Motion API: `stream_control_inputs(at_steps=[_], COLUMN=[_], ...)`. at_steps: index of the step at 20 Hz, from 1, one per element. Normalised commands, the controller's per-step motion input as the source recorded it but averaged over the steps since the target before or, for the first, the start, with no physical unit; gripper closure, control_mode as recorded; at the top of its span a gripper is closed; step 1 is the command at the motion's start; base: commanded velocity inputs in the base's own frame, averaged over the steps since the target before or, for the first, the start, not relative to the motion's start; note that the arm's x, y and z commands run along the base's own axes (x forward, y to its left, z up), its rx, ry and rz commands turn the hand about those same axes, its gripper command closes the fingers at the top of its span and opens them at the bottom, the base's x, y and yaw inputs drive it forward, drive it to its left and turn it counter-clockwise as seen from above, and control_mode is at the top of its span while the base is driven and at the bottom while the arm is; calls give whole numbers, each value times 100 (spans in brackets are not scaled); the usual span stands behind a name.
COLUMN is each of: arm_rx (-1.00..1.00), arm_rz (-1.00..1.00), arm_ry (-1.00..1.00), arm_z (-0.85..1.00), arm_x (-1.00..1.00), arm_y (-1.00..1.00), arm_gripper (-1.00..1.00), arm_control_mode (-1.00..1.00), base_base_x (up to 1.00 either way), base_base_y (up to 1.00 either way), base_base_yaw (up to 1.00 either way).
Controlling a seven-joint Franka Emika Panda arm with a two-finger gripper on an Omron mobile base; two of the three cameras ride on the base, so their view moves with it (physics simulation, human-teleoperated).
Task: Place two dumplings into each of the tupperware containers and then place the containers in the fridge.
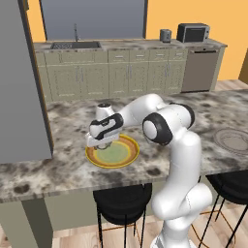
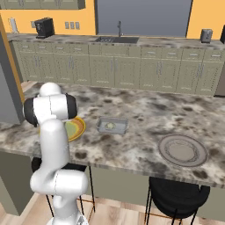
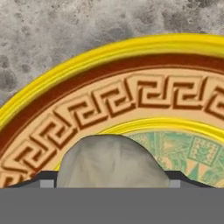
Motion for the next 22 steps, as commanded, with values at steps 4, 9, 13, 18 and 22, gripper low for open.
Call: stream_control_inputs(at_steps=[4, 9, 13, 18, 22], arm_rx=[0, 0, 0, 0, 0], arm_rz=[0, 0, 0, -1, -1], arm_ry=[2, 1, 0, 0, 0], arm_z=[29, 38, 12, 5, 15], arm_x=[1, -7, -13, 0, 0], arm_y=[-17, -66, -94, -97, -88], arm_gripper=[100, 100, 100, 100, 100], arm_control_mode=[-100, -100, -100, -100, -100], base_base_x=[0, 0, 0, 0, 0], base_base_y=[0, 0, 0, 0, 0], base_base_yaw=[0, 0, 0, 0, 0])
